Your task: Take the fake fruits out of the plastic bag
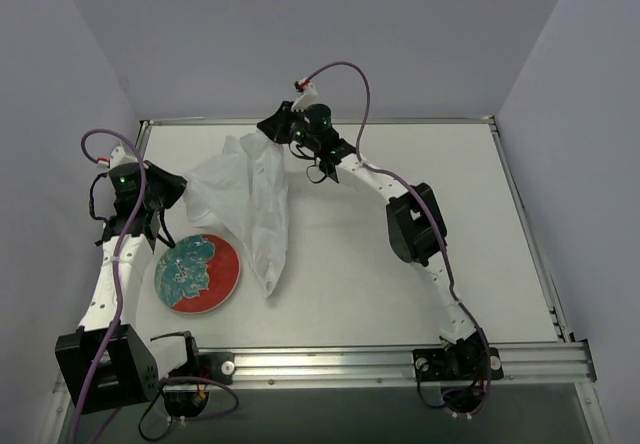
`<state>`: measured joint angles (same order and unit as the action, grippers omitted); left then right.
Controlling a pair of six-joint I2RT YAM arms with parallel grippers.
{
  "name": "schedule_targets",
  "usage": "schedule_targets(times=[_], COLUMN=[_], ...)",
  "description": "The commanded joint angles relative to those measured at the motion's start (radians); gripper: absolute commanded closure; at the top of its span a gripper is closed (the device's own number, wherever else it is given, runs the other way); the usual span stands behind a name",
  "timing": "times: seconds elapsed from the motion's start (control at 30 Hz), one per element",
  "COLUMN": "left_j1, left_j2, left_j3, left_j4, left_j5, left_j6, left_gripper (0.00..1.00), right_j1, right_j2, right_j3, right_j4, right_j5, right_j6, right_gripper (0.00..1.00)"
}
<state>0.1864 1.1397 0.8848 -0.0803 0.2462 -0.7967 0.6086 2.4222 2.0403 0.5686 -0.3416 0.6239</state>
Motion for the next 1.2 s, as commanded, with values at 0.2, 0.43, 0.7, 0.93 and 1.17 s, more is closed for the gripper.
schedule_targets(times=[0.2, 0.43, 0.7, 0.93, 1.17], left_j1=[0.007, 0.007, 0.005, 0.005, -0.021], left_j2=[0.021, 0.074, 0.195, 0.273, 0.308], left_j3=[0.006, 0.000, 0.036, 0.149, 0.140], left_j4=[0.011, 0.031, 0.063, 0.094, 0.149], left_j5=[-0.033, -0.094, -0.179, -0.213, -0.154], left_j6=[-0.010, -0.051, -0.059, 0.001, 0.017], left_gripper=[0.98, 0.98, 0.98, 0.98, 0.97], right_j1=[0.029, 0.039, -0.087, -0.084, 0.071], right_j2=[-0.177, -0.271, -0.161, -0.186, -0.394], right_j3=[-0.040, -0.021, -0.039, 0.038, -0.213], right_j4=[0.052, 0.032, 0.301, -0.126, -0.260], right_j5=[-0.088, -0.169, -0.370, -0.057, 0.222], right_j6=[-0.161, -0.191, 0.183, -0.106, -0.377], right_gripper=[1.00, 1.00, 1.00, 1.00, 0.74])
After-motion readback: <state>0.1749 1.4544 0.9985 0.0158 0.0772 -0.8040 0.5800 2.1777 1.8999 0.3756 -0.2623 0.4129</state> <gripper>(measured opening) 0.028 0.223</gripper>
